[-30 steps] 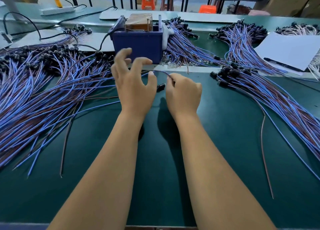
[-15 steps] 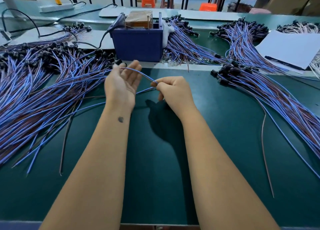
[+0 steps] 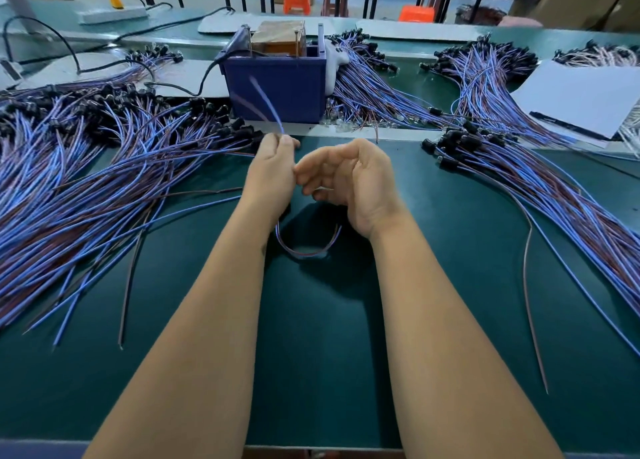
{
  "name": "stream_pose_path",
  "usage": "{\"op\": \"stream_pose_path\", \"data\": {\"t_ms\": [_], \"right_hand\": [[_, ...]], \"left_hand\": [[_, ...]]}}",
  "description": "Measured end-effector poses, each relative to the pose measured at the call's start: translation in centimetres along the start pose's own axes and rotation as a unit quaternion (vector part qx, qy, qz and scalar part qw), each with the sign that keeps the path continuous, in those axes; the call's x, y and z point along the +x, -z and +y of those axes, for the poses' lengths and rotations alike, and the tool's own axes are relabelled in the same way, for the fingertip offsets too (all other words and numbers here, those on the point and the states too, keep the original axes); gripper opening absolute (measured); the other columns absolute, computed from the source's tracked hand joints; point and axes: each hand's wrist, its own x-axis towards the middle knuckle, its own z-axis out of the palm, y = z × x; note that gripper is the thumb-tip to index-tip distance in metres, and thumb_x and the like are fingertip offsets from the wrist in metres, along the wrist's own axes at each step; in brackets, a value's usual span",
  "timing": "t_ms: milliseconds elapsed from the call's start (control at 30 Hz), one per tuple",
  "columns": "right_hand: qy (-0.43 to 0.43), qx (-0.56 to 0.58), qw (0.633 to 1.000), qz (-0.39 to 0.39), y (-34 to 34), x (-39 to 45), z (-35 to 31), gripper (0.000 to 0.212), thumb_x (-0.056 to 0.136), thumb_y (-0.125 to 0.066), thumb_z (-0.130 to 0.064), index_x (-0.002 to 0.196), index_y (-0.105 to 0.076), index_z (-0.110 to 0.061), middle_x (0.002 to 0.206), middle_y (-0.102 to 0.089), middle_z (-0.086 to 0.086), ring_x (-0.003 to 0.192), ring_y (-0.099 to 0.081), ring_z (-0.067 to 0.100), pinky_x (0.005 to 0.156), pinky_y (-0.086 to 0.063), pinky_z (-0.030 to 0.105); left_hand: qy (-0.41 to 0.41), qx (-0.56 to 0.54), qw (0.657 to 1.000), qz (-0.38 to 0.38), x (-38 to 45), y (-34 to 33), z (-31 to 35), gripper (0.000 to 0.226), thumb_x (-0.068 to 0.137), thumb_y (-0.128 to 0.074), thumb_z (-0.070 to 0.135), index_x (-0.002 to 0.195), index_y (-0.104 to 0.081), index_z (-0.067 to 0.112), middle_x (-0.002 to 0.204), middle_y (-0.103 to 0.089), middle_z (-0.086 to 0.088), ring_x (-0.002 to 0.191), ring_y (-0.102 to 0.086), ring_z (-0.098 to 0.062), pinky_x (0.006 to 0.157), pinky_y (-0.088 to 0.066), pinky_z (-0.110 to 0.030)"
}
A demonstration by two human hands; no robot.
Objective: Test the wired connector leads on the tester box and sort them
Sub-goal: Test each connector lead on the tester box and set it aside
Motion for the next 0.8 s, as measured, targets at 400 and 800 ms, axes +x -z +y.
{"op": "stream_pose_path", "data": {"t_ms": [400,800], "right_hand": [[0.043,-0.087,0.976,0.193,-0.8,0.6,0.6,0.016,0.092,-0.058,-0.006,0.087,-0.072,-0.013,0.064,-0.067,-0.003,0.057,-0.059,0.010,0.053,-0.046,0.020],[0.073,-0.147,0.958,0.234,-1.3,1.2,1.4,0.019,0.096,-0.057,-0.009,0.079,-0.063,-0.015,0.067,-0.066,0.002,0.052,-0.059,0.004,0.051,-0.046,0.018]], "left_hand": [[-0.039,-0.115,0.989,-0.087,-1.1,-1.4,0.4,0.026,0.104,-0.043,0.017,0.100,-0.068,0.021,0.084,-0.066,0.002,0.074,-0.060,-0.015,0.073,-0.053,-0.034],[0.014,-0.151,0.988,-0.007,-0.3,-1.0,0.4,0.032,0.106,-0.037,0.024,0.087,-0.063,0.022,0.084,-0.060,-0.004,0.058,-0.059,-0.011,0.051,-0.049,-0.023]]}}
